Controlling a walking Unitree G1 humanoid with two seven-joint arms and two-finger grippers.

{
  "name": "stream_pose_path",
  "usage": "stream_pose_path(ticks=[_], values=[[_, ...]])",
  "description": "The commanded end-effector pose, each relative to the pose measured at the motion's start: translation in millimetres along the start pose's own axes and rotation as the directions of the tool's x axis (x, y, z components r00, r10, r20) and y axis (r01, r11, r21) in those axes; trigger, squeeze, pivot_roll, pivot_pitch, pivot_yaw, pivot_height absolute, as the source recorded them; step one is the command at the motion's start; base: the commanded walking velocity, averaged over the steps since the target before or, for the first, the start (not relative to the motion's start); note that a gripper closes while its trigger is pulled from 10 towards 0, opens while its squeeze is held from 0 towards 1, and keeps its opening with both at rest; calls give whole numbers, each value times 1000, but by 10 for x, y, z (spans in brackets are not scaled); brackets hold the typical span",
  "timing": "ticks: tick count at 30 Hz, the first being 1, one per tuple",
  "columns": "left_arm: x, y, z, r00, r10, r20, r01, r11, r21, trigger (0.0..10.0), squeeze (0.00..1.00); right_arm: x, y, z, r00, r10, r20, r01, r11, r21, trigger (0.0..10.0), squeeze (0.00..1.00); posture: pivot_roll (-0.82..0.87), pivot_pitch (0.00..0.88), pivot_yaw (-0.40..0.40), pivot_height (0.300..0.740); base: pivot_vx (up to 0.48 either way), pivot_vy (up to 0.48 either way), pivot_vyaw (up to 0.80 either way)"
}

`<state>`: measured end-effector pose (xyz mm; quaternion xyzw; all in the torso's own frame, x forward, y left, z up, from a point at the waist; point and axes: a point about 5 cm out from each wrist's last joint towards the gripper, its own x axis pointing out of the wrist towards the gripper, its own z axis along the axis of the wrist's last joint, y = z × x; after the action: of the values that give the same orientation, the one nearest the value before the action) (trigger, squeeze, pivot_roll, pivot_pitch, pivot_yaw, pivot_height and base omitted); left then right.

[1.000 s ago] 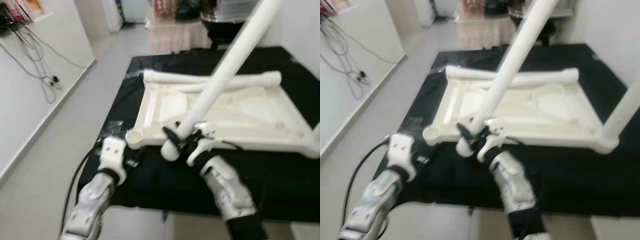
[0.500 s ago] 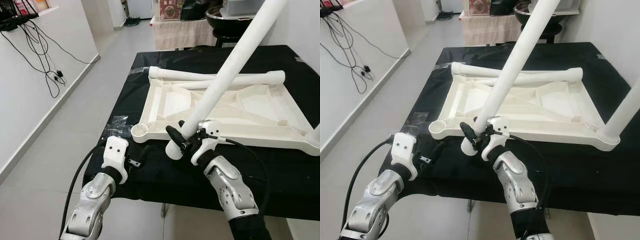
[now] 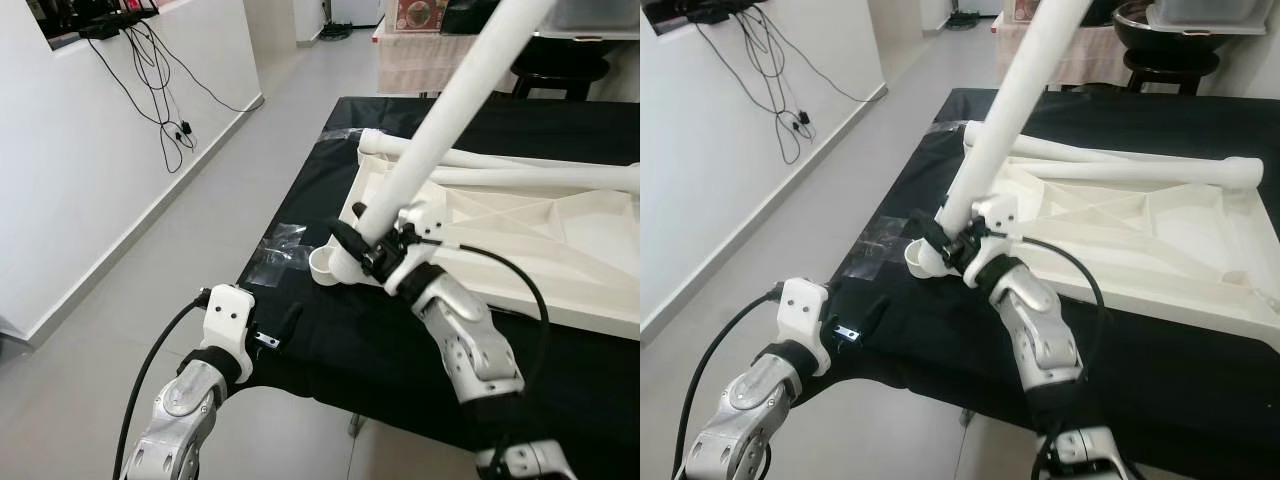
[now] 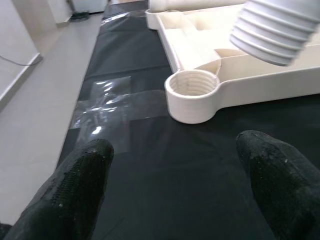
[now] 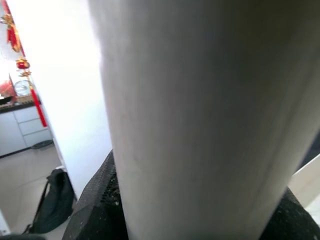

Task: Building children table

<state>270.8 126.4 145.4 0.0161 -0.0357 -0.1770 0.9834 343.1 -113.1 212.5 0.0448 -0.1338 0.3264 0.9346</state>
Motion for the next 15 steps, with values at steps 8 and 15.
stream_pose_path(ticks=[8, 15], values=[[-56, 4, -19, 1000, -12, -25, 12, 1000, -13, 10000, 0, 131, 26, 26, 999, -37, 15, 37, 999, -27, 10000, 0, -6, 156, 49, 740, 0, 0, 0], [-52, 2, -14, 999, -32, -24, 31, 999, -26, 10000, 0, 35, -36, -18, 995, -96, 20, 96, 995, -13, 10000, 0, -14, 153, 56, 740, 252, 0, 114]])
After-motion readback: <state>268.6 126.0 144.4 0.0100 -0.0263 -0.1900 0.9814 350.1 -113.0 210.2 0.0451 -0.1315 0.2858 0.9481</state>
